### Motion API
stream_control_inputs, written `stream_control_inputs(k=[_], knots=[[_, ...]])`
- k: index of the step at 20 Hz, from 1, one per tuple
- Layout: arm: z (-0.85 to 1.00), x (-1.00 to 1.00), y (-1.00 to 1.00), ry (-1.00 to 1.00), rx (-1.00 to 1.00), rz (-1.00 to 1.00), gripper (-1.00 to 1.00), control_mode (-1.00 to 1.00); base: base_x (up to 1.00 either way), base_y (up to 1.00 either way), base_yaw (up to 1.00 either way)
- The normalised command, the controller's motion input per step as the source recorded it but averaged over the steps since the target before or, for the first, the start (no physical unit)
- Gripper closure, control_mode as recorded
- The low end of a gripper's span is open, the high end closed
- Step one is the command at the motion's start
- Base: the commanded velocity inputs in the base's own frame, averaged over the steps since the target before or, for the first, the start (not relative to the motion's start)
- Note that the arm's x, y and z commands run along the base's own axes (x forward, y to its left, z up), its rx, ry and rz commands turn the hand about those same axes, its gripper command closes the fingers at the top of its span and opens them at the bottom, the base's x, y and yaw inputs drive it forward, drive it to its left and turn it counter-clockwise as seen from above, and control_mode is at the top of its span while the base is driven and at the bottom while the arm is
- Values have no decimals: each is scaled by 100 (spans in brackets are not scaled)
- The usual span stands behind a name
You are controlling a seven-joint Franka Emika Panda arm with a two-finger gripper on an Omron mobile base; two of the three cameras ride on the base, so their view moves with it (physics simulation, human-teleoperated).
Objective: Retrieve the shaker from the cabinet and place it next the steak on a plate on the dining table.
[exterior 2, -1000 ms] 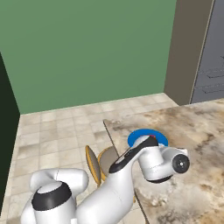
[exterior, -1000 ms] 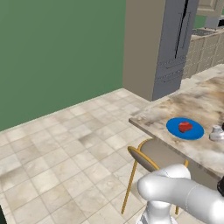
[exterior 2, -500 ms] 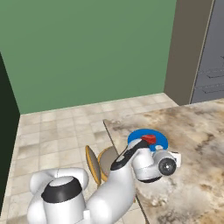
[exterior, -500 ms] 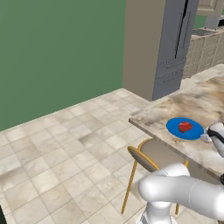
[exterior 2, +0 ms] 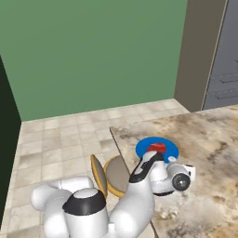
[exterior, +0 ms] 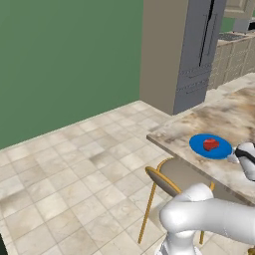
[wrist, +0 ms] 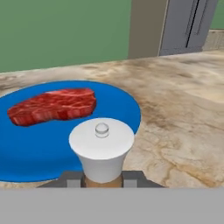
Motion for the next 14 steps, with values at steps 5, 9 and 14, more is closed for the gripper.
stream_control_inputs(k=[5, 9, 14], knots=[[-14, 0, -31, 0, 0, 0, 100, -100, 0, 0, 0], [-4, -12, -10, -2, 0, 0, -100, -100, 0, 0, 0], [0, -69, 7, -18, -9, 0, -100, -100, 0, 0, 0]])
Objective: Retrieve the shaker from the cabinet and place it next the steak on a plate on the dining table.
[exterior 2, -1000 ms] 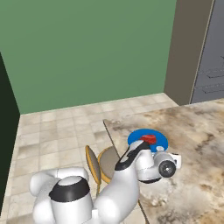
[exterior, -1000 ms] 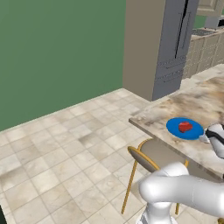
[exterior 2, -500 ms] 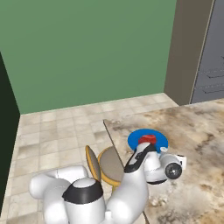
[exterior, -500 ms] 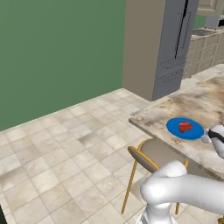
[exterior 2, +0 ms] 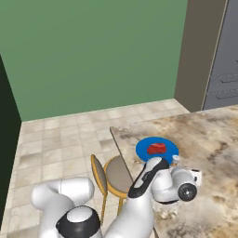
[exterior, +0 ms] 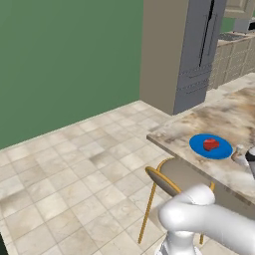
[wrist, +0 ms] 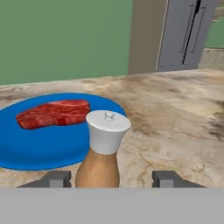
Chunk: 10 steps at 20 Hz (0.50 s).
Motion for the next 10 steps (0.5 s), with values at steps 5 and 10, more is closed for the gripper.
stream_control_inputs(k=[5, 10], knots=[[1, -67, 11, -15, -12, -1, -100, -100, 0, 0, 0], [72, -65, -4, 1, -14, -6, -100, -100, 0, 0, 0]])
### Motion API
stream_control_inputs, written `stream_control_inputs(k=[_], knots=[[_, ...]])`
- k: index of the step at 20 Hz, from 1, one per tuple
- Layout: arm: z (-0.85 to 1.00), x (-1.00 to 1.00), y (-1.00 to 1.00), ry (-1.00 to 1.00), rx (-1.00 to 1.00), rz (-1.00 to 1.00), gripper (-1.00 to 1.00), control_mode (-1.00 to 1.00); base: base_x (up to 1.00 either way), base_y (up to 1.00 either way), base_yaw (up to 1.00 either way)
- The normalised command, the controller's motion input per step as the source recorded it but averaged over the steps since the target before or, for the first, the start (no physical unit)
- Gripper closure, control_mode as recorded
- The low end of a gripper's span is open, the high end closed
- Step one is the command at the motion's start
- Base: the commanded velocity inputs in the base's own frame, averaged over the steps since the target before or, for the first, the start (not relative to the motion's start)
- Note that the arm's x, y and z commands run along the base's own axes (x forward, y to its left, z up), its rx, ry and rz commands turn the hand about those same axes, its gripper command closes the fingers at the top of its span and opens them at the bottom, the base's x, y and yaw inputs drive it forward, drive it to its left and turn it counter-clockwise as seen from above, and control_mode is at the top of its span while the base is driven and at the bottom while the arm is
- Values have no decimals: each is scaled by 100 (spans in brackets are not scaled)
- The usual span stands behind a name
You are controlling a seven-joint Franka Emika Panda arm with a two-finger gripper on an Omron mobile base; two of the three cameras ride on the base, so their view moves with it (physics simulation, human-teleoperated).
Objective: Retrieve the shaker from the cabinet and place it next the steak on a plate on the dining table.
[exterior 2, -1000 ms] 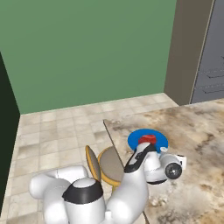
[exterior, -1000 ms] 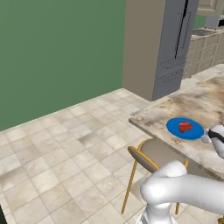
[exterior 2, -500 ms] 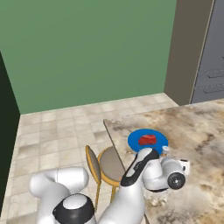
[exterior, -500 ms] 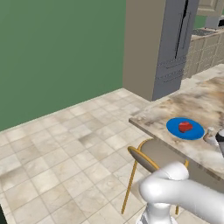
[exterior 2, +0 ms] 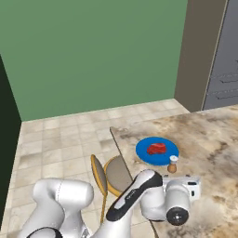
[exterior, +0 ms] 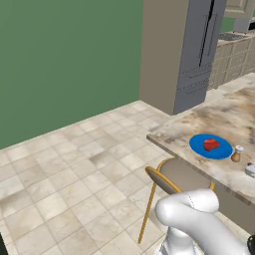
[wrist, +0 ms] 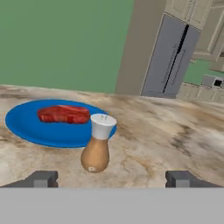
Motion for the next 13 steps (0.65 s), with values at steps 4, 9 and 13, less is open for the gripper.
stream_control_inputs(k=[4, 9, 13], knots=[[100, -59, -14, 14, -24, -6, -100, -100, 0, 0, 0], [99, -61, -1, 24, -30, -2, -100, -100, 0, 0, 0], [80, -71, 12, 16, -30, 0, -100, -100, 0, 0, 0]])
